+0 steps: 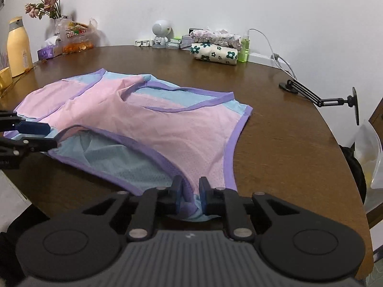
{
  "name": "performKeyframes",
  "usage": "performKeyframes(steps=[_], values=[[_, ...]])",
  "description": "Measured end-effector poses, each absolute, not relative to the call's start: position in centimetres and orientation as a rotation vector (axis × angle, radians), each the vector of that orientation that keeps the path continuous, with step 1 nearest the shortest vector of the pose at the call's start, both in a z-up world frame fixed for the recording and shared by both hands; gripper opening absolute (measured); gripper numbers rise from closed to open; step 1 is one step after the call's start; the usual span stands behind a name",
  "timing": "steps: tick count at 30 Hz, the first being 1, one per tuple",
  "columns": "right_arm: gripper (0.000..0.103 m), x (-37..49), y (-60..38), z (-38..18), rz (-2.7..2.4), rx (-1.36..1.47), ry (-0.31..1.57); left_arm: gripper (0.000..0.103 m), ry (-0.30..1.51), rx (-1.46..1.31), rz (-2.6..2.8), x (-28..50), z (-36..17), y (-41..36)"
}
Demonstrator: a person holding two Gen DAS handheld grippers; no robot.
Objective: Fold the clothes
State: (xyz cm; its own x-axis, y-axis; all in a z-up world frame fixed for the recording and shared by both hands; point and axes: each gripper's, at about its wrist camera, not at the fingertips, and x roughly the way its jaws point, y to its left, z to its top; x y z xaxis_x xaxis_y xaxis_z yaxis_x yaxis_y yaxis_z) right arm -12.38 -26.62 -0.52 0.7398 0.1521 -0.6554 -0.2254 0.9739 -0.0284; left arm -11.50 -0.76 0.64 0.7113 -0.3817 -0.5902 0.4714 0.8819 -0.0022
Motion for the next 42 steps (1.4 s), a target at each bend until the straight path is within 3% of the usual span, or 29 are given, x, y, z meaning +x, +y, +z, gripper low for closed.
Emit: performKeyframes(steps=[3,6,7,9,14,17,22,25,28,30,32,33,35,42], values=[[0.015,-12.1,-27.1,-0.1,0.212,-0.095,0.711,0.038,0.583,0.145,-0.521,-11.8,1.6,1.3],[0.018,-13.6,-26.3,1.0,0.290,-0.155,0.619,0.055,0.533,0.181,-0.552,-12.3,2.6,4.5],[0.024,-14.2,-26.0,1.3,0.337,-0.167,0.587,0.057,0.525,0.194,-0.548,-12.5,2.7,5.7],[0.036,-15.1,-25.1,1.8,0.434,-0.189,0.533,0.057,0.522,0.214,-0.511,-12.4,2.4,7.8],[0.036,-14.5,-19.1,0.5,0.623,-0.234,0.533,0.055,0.569,0.219,-0.470,-12.0,1.2,10.5],[0.035,-13.3,-15.9,-0.4,0.660,-0.276,0.548,0.035,0.594,0.161,-0.469,-12.2,0.6,10.4],[0.037,-12.1,-14.0,-0.9,0.684,-0.286,0.576,0.037,0.596,0.157,-0.536,-13.7,0.4,9.4],[0.037,-12.3,-14.5,-1.0,0.693,-0.261,0.589,0.049,0.585,0.189,-0.608,-14.3,0.3,9.3],[0.037,-12.5,-15.1,-1.2,0.705,-0.241,0.585,0.048,0.566,0.217,-0.572,-13.4,0.1,10.0],[0.033,-12.3,-15.2,-1.3,0.705,-0.235,0.576,0.037,0.583,0.202,-0.568,-12.5,0.4,10.6],[0.013,-12.1,-15.4,-1.3,0.698,-0.229,0.569,0.008,0.591,0.217,-0.595,-12.0,0.6,11.0],[0.009,-12.0,-15.5,-1.3,0.696,-0.223,0.573,0.005,0.598,0.223,-0.617,-11.8,0.8,11.3],[0.004,-11.8,-15.8,-1.1,0.701,-0.207,0.584,0.002,0.589,0.238,-0.663,-11.4,1.1,11.8],[0.004,-8.2,-16.4,2.0,0.681,-0.164,0.550,0.002,0.518,0.309,-0.692,-5.0,4.7,11.3]])
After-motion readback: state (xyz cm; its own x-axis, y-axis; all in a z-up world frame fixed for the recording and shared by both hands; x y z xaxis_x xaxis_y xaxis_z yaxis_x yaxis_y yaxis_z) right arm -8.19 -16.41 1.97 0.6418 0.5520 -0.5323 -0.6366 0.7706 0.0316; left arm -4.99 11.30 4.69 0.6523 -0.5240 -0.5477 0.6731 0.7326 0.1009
